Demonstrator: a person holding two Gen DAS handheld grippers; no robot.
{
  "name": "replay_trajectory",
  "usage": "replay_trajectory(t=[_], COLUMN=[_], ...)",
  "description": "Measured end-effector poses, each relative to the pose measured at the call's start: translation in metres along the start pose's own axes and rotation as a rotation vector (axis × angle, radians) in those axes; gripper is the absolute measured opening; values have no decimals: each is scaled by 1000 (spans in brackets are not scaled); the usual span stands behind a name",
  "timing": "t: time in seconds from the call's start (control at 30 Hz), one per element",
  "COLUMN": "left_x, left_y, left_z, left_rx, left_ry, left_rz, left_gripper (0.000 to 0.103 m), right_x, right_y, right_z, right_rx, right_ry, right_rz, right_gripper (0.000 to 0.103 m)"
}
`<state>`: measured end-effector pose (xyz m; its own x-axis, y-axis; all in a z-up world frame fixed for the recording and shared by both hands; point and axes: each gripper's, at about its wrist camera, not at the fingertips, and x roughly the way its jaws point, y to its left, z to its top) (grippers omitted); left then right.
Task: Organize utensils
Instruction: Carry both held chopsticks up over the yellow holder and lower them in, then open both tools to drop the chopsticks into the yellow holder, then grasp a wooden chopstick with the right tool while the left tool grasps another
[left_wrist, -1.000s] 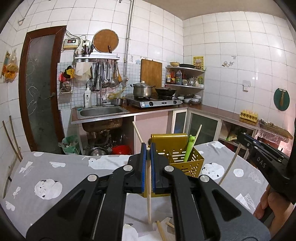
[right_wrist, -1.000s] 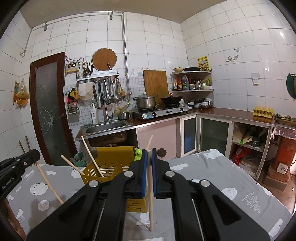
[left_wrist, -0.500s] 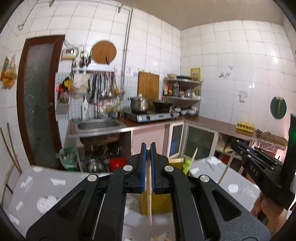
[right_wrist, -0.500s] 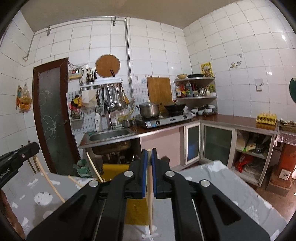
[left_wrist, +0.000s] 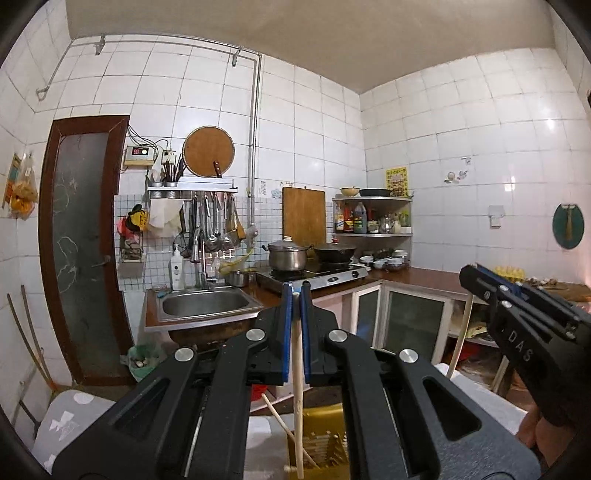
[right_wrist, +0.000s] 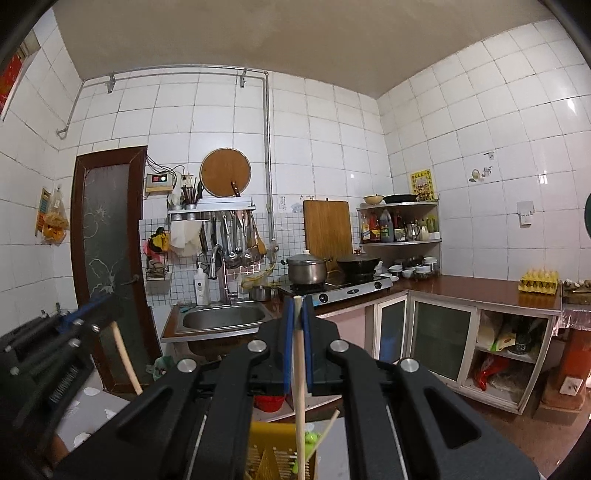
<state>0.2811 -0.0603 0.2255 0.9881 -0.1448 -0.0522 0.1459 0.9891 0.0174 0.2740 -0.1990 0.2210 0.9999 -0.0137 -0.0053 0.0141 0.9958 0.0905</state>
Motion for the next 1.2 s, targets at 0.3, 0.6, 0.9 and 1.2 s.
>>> replay_trajectory(t=[0.3,0.6,0.9,1.2], left_x=[61,77,23,-19], left_y=[13,28,58,86], left_z=[-48,-85,-74,-115], left_rx=[-69,-45,-60,-100], left_ry=[97,242,256,399], left_rz=[18,21,52,64], left_gripper=[3,17,94,98], right_x=[54,76,33,-25], right_y=[2,-23,-45,-45], right_z=[-47,-95,-101,-162], right_rx=[6,25,-15,-21], right_ry=[86,253,328,465], right_rz=[-18,-24,-81,-35], right_gripper=[5,7,70,70])
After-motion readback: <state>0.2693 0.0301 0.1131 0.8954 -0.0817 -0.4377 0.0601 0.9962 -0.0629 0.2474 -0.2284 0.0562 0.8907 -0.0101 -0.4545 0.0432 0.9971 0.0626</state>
